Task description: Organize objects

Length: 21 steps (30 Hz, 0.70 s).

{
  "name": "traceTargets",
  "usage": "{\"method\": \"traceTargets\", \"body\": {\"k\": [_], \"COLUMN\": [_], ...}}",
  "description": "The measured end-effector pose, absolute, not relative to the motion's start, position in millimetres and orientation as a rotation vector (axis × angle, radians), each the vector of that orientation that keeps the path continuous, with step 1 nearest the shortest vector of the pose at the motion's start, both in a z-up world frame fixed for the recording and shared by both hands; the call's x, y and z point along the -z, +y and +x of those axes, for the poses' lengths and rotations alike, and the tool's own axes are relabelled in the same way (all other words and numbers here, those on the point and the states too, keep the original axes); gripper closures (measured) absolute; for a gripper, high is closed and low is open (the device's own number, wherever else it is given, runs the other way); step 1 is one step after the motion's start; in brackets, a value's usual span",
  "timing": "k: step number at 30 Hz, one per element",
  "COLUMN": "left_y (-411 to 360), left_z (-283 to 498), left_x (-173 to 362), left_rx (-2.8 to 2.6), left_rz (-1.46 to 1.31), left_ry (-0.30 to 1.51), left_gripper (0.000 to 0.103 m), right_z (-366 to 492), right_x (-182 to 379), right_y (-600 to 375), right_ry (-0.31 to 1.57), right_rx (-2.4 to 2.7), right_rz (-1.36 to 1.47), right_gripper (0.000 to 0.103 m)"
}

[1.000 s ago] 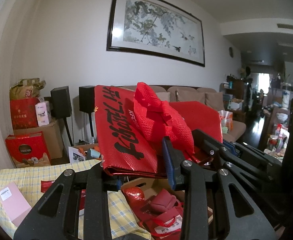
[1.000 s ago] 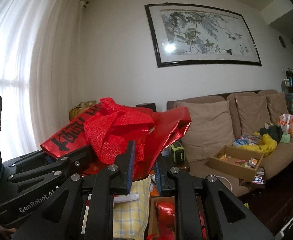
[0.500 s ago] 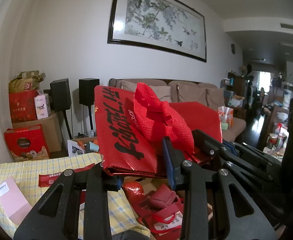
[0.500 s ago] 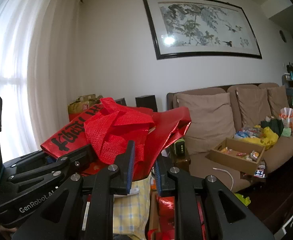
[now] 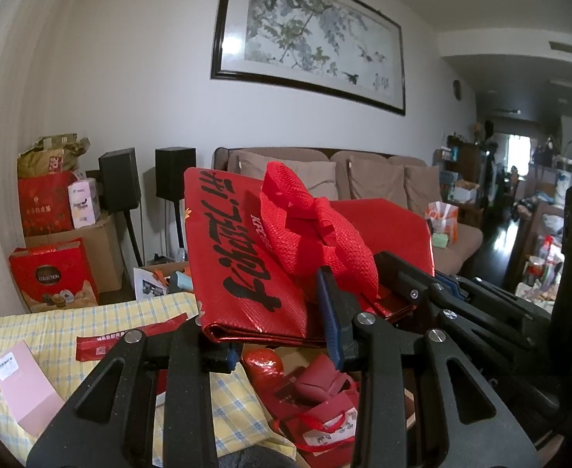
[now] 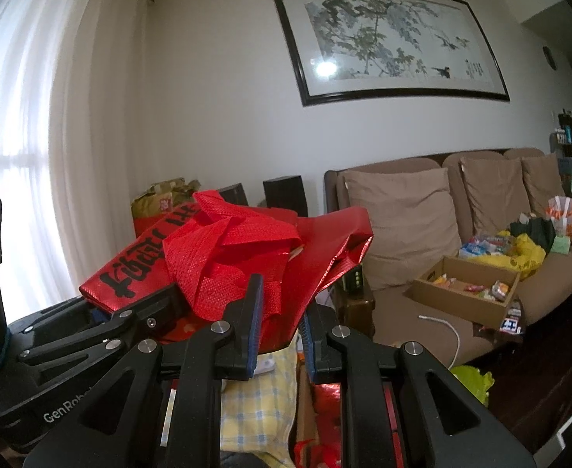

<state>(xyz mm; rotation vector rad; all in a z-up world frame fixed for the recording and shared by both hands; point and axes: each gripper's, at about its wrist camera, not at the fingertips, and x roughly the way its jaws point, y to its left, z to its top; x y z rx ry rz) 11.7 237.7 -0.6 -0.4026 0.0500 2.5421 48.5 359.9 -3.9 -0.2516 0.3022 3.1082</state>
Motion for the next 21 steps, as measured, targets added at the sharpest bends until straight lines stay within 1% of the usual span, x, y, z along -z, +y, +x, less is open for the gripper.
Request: {"method": "traceTargets", "body": {"k": [5, 10, 21], "left_y": [242.1, 249.1, 253.1], "left_z": [6.7, 4.1, -3.3], "left_x": [4.5, 10.2, 16.8], "left_rx": [-2.541, -2.543, -2.532], "left_rz": [-0.433, -0.467, -0.518], "left_ry": [0.071, 0.096, 0.121], "left_gripper": [0.072, 0.072, 0.072], "right_z": [43.8, 36.5, 26.1], "right_x": [7.9, 13.6, 21.9], "right_y": [362.2, 367.8, 373.6], "right_ry": [0.309, 0.359, 0.378], "right_rx": [-3.097, -3.079, -3.057], "right_rz": [-0.282, -0.332, -0.406], "right_gripper": [0.086, 0.086, 0.086]}}
